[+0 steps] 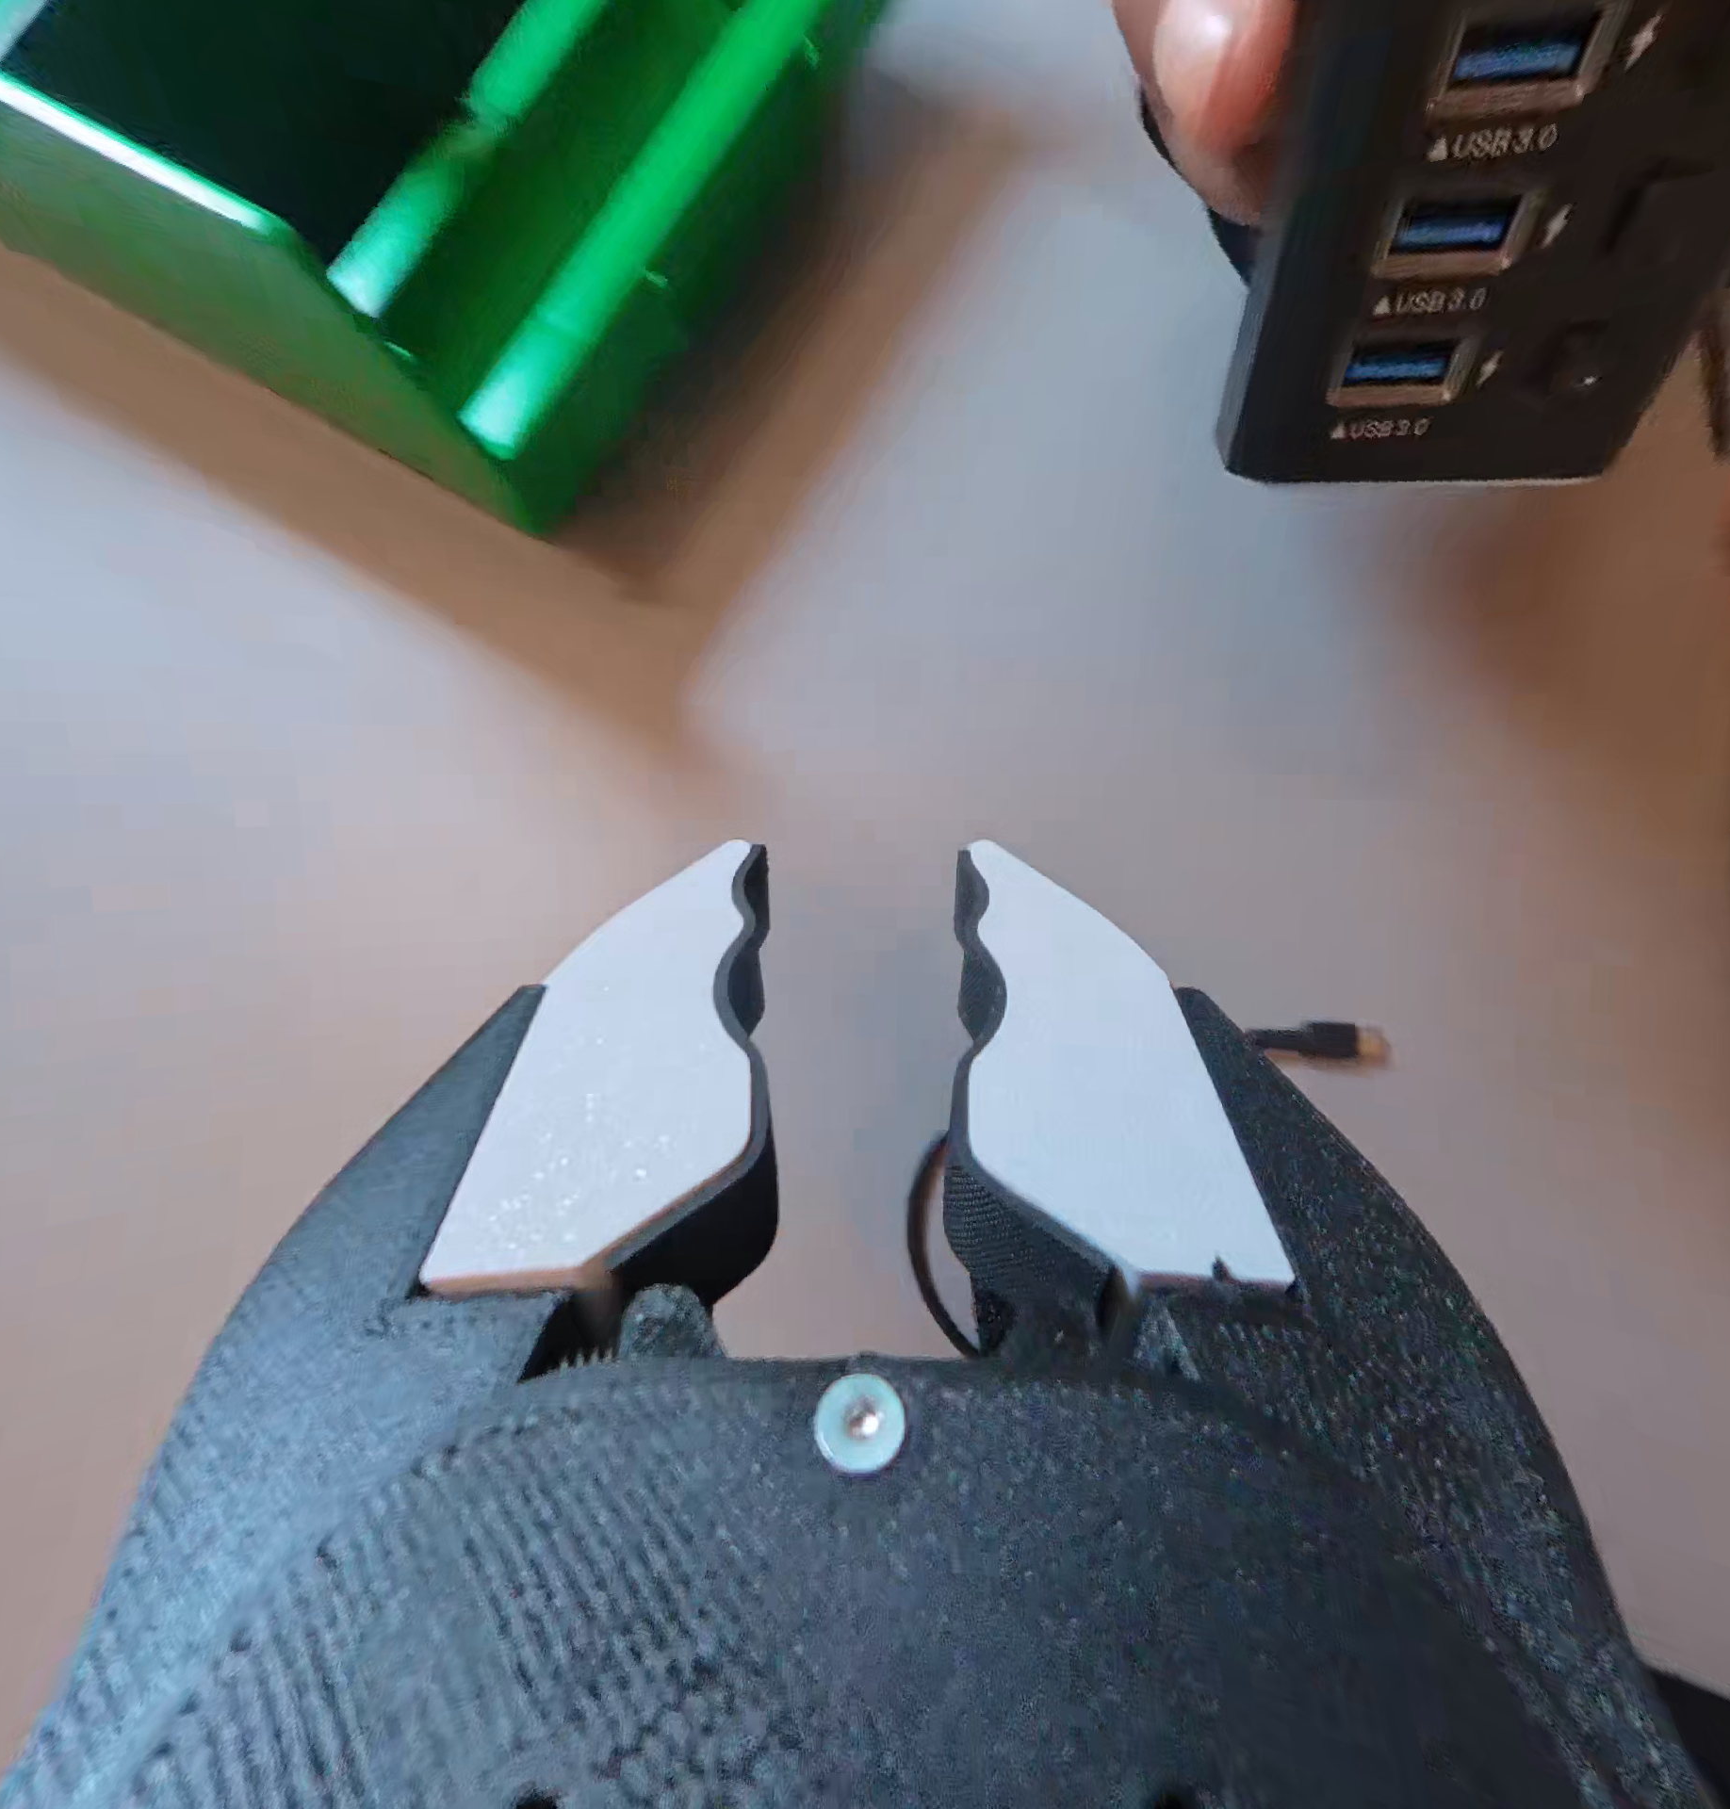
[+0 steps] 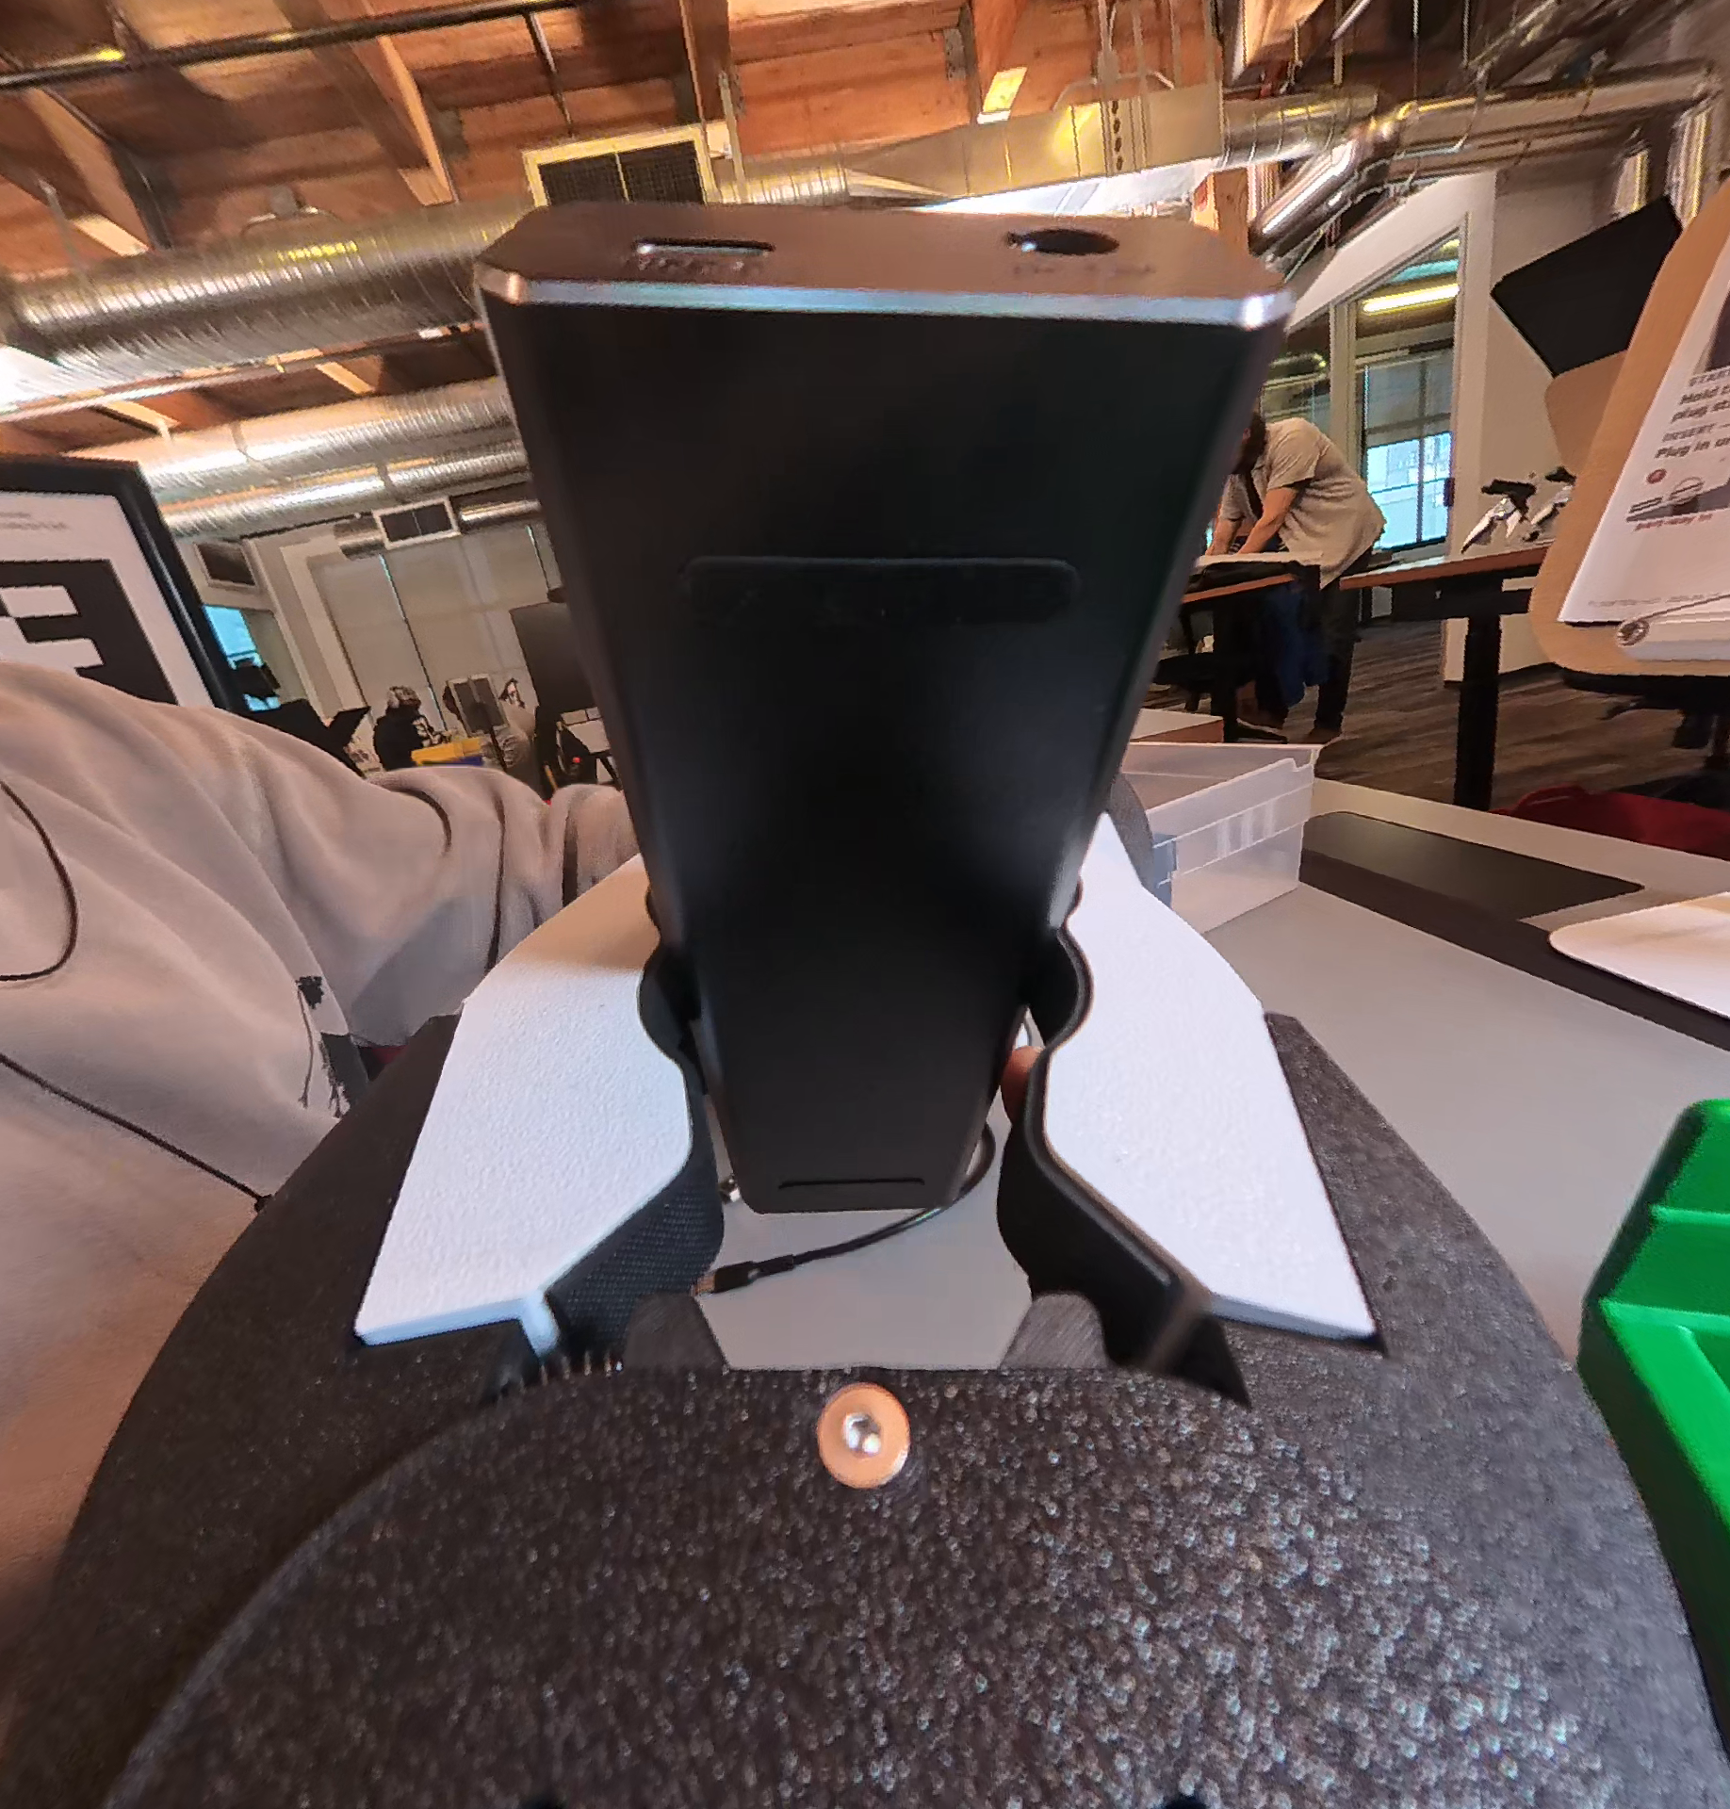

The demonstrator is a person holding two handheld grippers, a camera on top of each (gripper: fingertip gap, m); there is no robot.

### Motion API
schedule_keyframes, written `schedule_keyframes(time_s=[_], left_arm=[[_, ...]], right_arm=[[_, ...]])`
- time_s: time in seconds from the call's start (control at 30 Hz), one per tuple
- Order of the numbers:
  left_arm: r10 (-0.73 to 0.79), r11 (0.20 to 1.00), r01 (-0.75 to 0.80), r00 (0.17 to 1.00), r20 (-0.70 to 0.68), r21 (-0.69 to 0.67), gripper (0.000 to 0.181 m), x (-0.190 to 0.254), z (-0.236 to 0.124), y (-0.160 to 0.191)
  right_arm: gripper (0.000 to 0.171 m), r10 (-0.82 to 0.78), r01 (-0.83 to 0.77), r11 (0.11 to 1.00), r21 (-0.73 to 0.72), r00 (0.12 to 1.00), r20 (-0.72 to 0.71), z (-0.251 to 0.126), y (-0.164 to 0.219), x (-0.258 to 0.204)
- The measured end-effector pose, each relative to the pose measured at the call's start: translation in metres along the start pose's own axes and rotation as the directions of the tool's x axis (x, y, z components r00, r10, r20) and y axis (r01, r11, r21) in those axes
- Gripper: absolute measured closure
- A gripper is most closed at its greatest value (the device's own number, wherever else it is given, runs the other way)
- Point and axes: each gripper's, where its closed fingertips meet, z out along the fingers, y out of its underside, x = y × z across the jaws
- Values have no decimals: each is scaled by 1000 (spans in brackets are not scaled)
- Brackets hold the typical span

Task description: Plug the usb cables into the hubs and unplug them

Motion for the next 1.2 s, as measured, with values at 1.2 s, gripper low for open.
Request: schedule_keyframes(time_s=[1.2], left_arm=[[428, 783, -530, 839, -336, -325, 178, 58, 34, 75]], right_arm=[[101, -42, 42, 999, 11, 999, -7, -9, -13, 0]])
